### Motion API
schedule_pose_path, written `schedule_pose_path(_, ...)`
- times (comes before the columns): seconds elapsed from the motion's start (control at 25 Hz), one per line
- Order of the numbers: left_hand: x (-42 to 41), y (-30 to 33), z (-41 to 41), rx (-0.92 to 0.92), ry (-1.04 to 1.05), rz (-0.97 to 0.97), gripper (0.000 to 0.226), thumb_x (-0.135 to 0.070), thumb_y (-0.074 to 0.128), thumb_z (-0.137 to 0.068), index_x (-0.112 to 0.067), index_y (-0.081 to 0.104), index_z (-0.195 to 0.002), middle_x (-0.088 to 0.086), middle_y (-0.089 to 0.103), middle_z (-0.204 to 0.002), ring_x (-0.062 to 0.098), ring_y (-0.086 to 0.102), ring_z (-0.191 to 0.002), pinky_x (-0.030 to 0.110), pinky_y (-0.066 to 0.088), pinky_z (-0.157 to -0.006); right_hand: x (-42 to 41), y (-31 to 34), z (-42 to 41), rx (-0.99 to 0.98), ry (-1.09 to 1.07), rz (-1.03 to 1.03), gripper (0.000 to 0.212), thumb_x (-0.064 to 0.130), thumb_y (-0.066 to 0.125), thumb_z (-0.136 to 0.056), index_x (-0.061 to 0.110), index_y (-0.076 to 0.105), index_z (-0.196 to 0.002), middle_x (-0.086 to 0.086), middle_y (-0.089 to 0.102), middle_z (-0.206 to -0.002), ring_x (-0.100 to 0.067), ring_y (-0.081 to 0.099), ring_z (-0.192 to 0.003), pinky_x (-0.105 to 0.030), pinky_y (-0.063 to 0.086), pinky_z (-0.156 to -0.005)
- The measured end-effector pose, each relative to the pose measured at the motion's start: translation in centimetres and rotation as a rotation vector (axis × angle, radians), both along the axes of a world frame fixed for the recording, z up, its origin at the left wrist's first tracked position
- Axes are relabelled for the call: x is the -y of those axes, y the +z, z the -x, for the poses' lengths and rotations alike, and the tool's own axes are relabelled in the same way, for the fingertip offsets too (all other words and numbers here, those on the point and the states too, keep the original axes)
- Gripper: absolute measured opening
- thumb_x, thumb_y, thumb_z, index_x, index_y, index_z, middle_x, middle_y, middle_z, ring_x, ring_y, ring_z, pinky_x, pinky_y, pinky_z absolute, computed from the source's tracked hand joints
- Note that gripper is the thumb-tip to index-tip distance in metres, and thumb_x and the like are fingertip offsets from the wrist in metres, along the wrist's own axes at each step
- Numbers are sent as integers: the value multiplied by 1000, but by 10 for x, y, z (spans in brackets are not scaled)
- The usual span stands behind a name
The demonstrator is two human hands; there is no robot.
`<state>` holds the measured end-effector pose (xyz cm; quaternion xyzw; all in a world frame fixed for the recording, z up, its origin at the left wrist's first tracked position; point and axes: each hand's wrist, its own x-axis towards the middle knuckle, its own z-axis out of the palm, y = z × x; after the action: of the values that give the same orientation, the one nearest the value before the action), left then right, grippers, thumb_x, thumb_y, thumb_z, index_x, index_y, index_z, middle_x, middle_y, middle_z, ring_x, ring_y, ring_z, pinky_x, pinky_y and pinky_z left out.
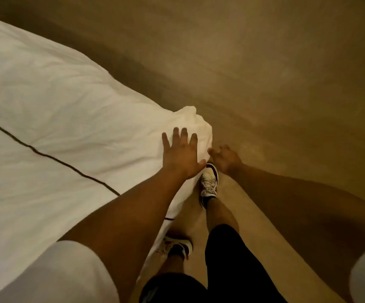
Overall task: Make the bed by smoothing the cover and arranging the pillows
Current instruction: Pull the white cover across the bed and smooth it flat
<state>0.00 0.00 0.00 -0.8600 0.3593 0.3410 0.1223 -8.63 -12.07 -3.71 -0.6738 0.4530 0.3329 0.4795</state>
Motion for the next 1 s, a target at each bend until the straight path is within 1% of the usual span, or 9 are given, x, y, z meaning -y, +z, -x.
schedule_pose_path(0.08, 13, -27, -10, 37, -90, -31, 97, -80, 36, -84, -26, 5, -159, 13, 0, -167, 39, -5, -153, 66, -2, -118, 2, -29, -11, -10, -205, -121, 58, 50, 43, -101, 5, 56, -136, -17, 58, -137, -35, 58, -119, -39, 47, -97)
schedule_pose_path(0.2, 11, -64, -12, 84, -116, -99, 105, -84, 35, -79, -27, 0, -159, 19, -4, -166, 41, -11, -152, 70, -6, -114, -14, -61, -27, -65, -549, -335, 62, 51, 58, -93, 13, 49, -142, -10, 58, -138, -33, 57, -121, -46, 49, -103)
schedule_pose_path(0.28, 11, -75, -8, 106, -129, -110, 107, -85, 36, -77, -25, 2, -159, 23, -2, -165, 42, -12, -151, 71, -9, -112, -21, -74, -33, -83, -721, -366, 64, 47, 71, -84, 16, 54, -137, -7, 63, -130, -30, 61, -113, -47, 52, -99)
schedule_pose_path(0.4, 15, -73, -10, 108, -101, -93, 112, -89, 36, -73, -25, 3, -159, 23, 1, -165, 41, -9, -152, 71, -9, -112, -22, -80, -28, -96, -989, -400, 87, 42, 92, -51, 16, 60, -128, -6, 69, -120, -31, 66, -104, -49, 57, -90)
schedule_pose_path(0.52, 16, -57, -9, 46, -10, -63, 119, -90, 37, -70, -22, -3, -159, 22, -3, -165, 39, -11, -152, 68, -9, -114, -18, -70, -22, -52, -1066, -428, 84, 34, 91, -42, 16, 66, -120, -9, 73, -113, -34, 71, -99, -51, 59, -85)
schedule_pose_path(0.64, 19, -29, -17, -83, 231, -5, 121, -81, 52, -72, -21, -8, -158, 20, -6, -165, 36, -12, -153, 63, -5, -119, -14, -30, -42, 70, -947, -415, 79, 31, 86, -45, 17, 68, -121, -9, 75, -109, -33, 73, -97, -52, 59, -85)
schedule_pose_path(0.72, 15, -10, -23, -156, 459, 144, 120, -68, 65, -72, -20, -3, -158, 19, 5, -164, 35, 2, -153, 58, 12, -121, -16, 9, -65, 216, -782, -303, 72, 27, 83, -50, 17, 68, -120, -7, 76, -106, -29, 73, -95, -49, 59, -86)
schedule_pose_path(0.84, -20, 23, -32, -254, 816, 471, 117, -51, 79, -66, -17, 13, -156, 18, 37, -150, 35, 42, -136, 46, 43, -109, -46, 77, -95, 405, -521, -185, 54, 18, 79, -63, 17, 67, -116, -4, 74, -108, -24, 70, -99, -42, 58, -89)
schedule_pose_path(1.0, -119, 80, -30, -206, 1217, 766, 101, -43, 78, -66, -17, 26, -148, 13, 58, -131, 30, 63, -112, 45, 56, -92, -147, 149, -120, 589, -13, -108, 57, 14, 74, -75, 18, 60, -129, 1, 68, -120, -18, 63, -110, -32, 53, -93)
